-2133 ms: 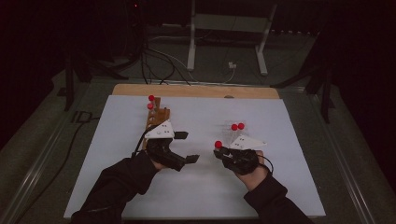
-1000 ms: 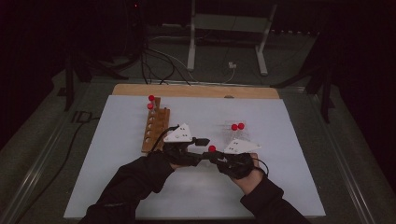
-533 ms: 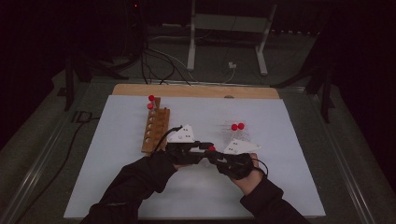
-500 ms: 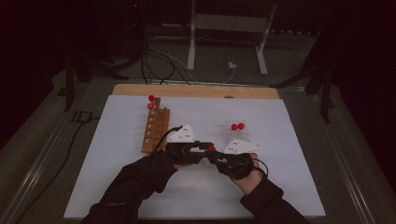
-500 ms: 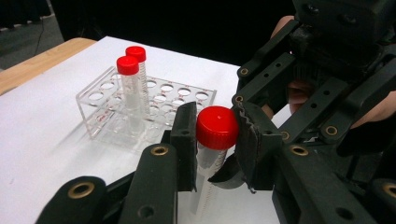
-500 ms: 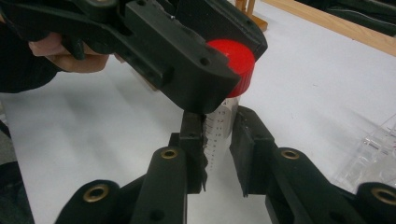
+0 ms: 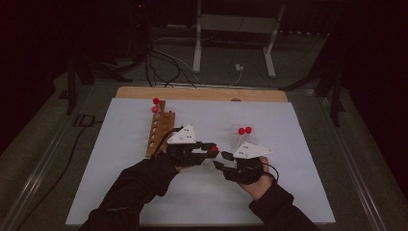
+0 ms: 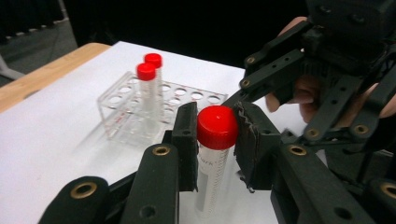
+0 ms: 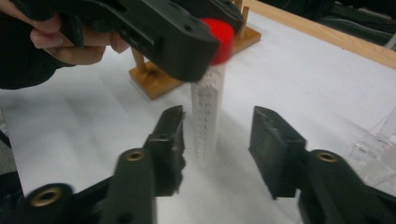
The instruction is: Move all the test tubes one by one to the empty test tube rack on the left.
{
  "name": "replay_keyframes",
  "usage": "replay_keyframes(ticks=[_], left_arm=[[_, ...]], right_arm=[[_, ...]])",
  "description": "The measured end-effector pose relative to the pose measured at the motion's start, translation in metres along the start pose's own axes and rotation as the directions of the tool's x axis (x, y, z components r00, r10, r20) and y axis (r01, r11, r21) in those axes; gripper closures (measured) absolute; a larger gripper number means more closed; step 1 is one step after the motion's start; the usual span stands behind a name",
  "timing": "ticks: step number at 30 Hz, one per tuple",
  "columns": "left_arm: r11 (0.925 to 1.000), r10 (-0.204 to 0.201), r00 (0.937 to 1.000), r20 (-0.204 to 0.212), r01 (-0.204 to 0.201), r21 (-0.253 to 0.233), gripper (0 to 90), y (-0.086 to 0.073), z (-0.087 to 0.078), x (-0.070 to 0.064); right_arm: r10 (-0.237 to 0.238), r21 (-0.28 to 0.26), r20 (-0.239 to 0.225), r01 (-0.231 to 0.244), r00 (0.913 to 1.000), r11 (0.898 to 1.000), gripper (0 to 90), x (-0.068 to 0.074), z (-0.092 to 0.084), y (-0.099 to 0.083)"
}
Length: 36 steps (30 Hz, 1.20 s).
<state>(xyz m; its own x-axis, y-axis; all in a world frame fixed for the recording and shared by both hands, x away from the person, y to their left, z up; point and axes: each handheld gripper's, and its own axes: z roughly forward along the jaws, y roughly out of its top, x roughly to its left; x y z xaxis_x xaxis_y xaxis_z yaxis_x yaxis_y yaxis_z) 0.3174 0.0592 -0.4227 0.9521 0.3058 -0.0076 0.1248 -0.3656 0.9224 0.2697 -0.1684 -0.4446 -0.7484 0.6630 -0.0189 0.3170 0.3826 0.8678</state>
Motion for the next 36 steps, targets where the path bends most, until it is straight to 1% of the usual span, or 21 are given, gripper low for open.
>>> replay_keyframes(ticks=[4, 5, 10, 19, 23, 24, 26, 30, 31, 33, 36], left_arm=[[1.0, -0.001, 0.9998, -0.021, 0.001, -0.005, 71.6, 0.002, -0.008, 0.005], [1.0, 0.001, 0.9994, -0.034, -0.001, -0.004, 71.7, 0.002, -0.01, 0.006], [0.9997, -0.009, 0.9978, -0.066, 0.008, -0.022, 71.7, 0.004, -0.022, 0.013], [0.999, -0.027, 0.9913, -0.129, 0.022, -0.039, 71.7, 0.007, -0.043, 0.028], [0.9986, -0.034, 0.9863, -0.161, 0.027, -0.045, 71.7, 0.007, -0.052, 0.033], [0.9983, -0.039, 0.9854, -0.166, 0.031, -0.05, 71.8, 0.007, -0.054, 0.035], [0.9979, -0.042, 0.9821, -0.184, 0.032, -0.056, 71.7, 0.007, -0.059, 0.038], [0.9978, -0.046, 0.9757, -0.214, 0.035, -0.056, 71.8, 0.007, -0.067, 0.043], [0.9975, -0.049, 0.9735, -0.223, 0.036, -0.061, 71.8, 0.007, -0.069, 0.044], [0.9971, -0.054, 0.97, -0.237, 0.04, -0.064, 71.8, 0.006, -0.075, 0.047], [0.9967, -0.061, 0.9619, -0.267, 0.044, -0.069, 71.8, 0.006, -0.083, 0.052]], right_arm=[[0.007, -0.019, 0.002, -0.007, 1.0, 1.0, 46.1, -0.002, -0.004, 0.001], [0.011, -0.022, 0.004, -0.011, 0.9999, 1.0, 43.8, -0.002, -0.005, 0.001], [0.025, -0.034, 0.014, -0.025, 0.9996, 0.999, 34.9, -0.004, -0.007, 0.002], [0.036, -0.043, 0.047, -0.034, 0.9982, 0.998, 16.5, -0.005, -0.009, 0.002], [0.049, -0.049, 0.061, -0.047, 0.9969, 0.998, 9.9, -0.007, -0.01, 0.003], [0.055, -0.052, 0.059, -0.052, 0.9968, 0.997, 9.1, -0.007, -0.01, 0.003], [0.059, -0.053, 0.056, -0.056, 0.9967, 0.997, 4.2, -0.008, -0.01, 0.003], [0.068, -0.058, 0.052, -0.065, 0.9963, 0.996, 2.3, -0.009, -0.011, 0.003], [0.066, -0.058, 0.046, -0.063, 0.9968, 0.996, 0.0, -0.009, -0.011, 0.003], [0.065, -0.067, 0.038, -0.063, 0.9971, 0.996, 0.0, -0.01, -0.012, 0.003], [0.067, -0.084, 0.019, -0.065, 0.9976, 0.994, 0.0, -0.01, -0.014, 0.003]])
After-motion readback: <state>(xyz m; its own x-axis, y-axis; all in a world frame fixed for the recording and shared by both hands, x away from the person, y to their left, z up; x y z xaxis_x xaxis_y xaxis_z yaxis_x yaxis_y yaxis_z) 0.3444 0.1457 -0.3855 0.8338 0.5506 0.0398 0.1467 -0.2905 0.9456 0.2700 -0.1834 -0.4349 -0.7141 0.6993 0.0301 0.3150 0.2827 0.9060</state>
